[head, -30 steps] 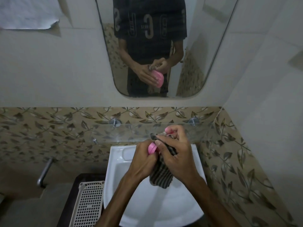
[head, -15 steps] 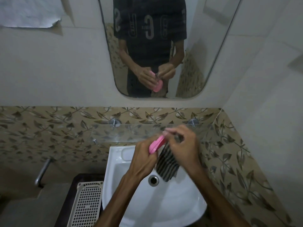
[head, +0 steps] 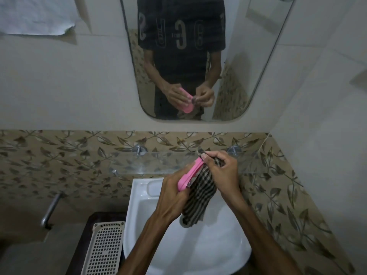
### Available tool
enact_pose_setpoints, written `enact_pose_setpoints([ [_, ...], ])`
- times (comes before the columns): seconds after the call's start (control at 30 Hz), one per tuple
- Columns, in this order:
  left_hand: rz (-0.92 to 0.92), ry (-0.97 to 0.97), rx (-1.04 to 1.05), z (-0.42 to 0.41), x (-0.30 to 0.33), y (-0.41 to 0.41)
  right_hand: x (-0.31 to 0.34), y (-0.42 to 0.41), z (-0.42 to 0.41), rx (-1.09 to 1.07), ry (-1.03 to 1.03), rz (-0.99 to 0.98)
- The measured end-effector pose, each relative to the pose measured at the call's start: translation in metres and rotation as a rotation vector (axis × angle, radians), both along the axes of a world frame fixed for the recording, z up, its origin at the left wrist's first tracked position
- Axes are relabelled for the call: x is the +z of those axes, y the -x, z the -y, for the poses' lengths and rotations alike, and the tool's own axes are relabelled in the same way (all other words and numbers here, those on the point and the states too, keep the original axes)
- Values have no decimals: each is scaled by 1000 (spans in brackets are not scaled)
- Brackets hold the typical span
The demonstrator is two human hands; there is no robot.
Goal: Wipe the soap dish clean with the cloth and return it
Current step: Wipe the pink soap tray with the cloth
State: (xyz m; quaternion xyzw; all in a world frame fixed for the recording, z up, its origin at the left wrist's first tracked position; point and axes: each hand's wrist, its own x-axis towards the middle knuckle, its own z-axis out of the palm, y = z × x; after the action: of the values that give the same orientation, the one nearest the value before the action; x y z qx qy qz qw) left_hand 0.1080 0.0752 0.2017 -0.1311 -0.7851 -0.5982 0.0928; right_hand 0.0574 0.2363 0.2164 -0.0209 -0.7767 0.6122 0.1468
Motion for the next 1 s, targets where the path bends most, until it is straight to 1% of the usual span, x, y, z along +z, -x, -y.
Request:
enact_pose_setpoints([
  [0.07,-39,-26,-25,1,4,-2,-4,7,-5,100,202,153],
  [0.13,-81,-27,-37,4,1,1,-6,10,-8,291,535,356],
  [0.17,-100,-8,-34,6,0,2,-6,10,-10,363,676,439],
  [0.2,-117,21,-35,7,-1,2,-7,10,-12,415,772,493],
  [0.27,-105,83,-35,6,-2,1,-7,10,-12,465,871,514],
  [0.33,17,84,-50,8,-1,-2,-6,9,-9,468,888,480],
  [0.4,184,47,-150,16,1,-3,-2,8,-11,460,825,435],
  [0.47,370,17,-311,26,7,-1,4,5,-14,450,702,380],
  [0.5,434,31,-344,29,10,2,8,1,-13,443,620,344],
  [0.57,476,51,-269,29,14,11,16,-11,-3,437,366,204],
  [0.63,452,-3,-163,20,17,15,19,-26,11,417,83,-14],
  [0.67,408,-28,-131,15,16,14,18,-33,17,398,-24,-110],
  [0.73,308,-60,-72,6,10,10,18,-42,23,313,-181,-228],
  [0.8,272,-79,-15,3,4,4,19,-46,22,248,-254,-246],
  [0.83,259,-69,6,2,0,3,19,-49,21,251,-272,-251],
  [0.93,222,2,91,2,-8,2,15,-63,24,330,-338,-365],
  [0.97,212,16,106,3,-8,1,13,-67,26,350,-347,-384],
  [1.0,192,26,99,3,-7,2,13,-65,25,343,-324,-364],
])
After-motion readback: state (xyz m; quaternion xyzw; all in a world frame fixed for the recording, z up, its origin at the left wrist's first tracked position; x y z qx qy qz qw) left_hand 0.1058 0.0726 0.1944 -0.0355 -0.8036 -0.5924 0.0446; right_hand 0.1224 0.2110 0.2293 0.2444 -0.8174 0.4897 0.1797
